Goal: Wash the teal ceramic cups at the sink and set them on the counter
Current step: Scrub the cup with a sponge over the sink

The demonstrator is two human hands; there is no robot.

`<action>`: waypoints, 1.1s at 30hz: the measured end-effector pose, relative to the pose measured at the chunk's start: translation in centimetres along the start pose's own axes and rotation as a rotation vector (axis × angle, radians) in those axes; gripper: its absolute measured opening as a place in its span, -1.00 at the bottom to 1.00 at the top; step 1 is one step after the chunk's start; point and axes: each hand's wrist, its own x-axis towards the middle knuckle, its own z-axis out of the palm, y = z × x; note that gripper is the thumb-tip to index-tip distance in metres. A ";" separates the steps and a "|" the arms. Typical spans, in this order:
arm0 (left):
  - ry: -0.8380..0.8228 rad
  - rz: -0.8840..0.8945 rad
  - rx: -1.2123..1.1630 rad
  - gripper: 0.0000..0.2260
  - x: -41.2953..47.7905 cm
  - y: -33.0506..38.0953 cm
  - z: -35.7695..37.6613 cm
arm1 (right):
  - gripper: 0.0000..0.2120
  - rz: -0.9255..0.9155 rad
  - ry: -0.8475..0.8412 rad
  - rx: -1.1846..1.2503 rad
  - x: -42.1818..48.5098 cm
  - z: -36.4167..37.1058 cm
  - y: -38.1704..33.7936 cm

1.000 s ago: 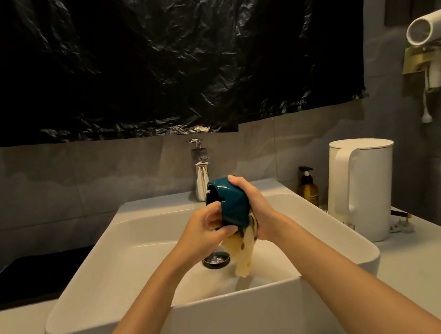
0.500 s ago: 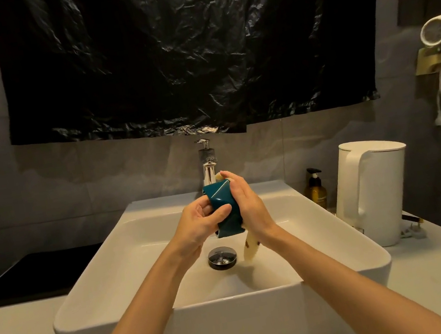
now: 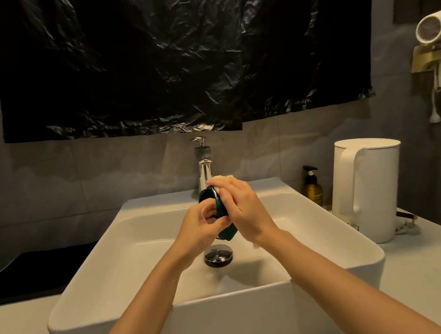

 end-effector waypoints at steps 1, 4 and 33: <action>0.013 0.011 -0.026 -0.83 0.0 0.2 0.0 | -0.57 -0.077 -0.003 -0.050 -0.2 -0.1 -0.2; 0.016 0.043 -0.050 -0.81 -0.2 0.6 -0.2 | -0.60 -0.233 0.000 -0.182 -0.3 -0.2 -0.3; -0.119 0.044 0.030 -0.72 -0.9 1.0 0.5 | -0.47 0.842 -0.275 0.884 0.5 -3.1 -1.4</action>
